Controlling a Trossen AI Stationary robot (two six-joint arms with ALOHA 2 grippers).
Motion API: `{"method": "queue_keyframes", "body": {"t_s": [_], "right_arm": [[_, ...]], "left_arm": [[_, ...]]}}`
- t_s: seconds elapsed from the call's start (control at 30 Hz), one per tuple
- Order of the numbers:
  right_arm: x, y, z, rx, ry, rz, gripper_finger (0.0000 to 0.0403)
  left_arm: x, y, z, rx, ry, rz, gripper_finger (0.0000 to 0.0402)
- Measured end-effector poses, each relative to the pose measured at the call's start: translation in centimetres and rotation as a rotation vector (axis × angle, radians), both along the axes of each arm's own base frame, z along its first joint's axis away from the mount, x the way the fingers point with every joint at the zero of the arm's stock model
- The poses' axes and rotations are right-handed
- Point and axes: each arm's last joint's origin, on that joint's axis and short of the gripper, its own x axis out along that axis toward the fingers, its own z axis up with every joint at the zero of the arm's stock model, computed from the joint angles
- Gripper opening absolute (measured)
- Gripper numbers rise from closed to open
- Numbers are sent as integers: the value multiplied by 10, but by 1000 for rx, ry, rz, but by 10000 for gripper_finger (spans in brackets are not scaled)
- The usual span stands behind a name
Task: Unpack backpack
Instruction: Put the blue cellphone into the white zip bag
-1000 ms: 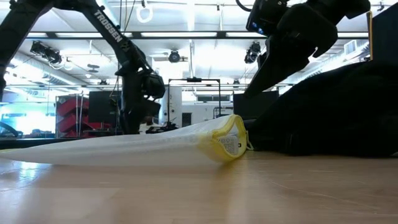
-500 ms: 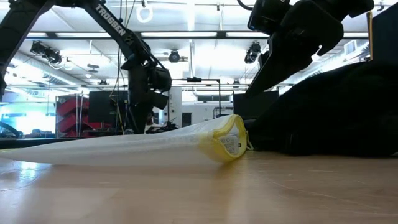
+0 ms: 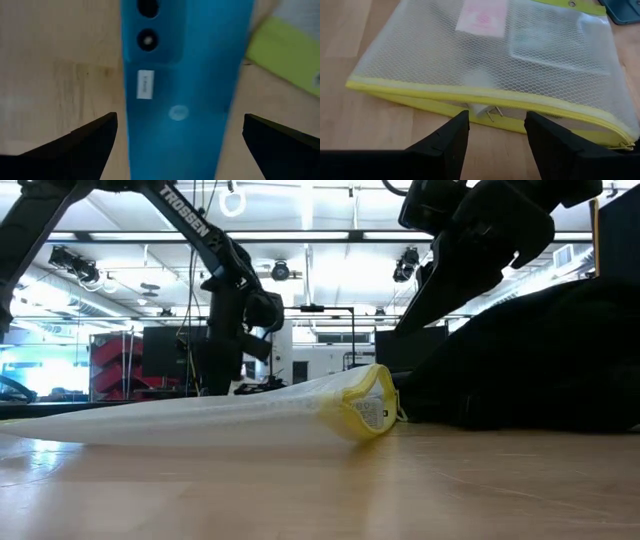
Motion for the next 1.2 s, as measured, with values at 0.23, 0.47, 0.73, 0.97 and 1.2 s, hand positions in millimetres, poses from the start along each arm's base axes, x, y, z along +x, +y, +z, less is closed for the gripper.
{"method": "queue_keyframes", "body": {"t_s": [0.23,0.47,0.73,0.97,1.2], "right_arm": [[0,0,0,2,-1,-2,173],[0,0,0,0,-2,1,169],[0,1,0,2,-4,2,169],[-1,3,0,7,-4,4,165],[-1,4,0,12,-5,4,168]], "left_arm": [[-3,4,-31,-4,57,12,392],[-1,4,-38,0,77,9,371],[5,-3,-37,16,90,-26,292],[14,-8,-20,58,130,-52,292],[22,-16,34,135,2,-55,83]]}}
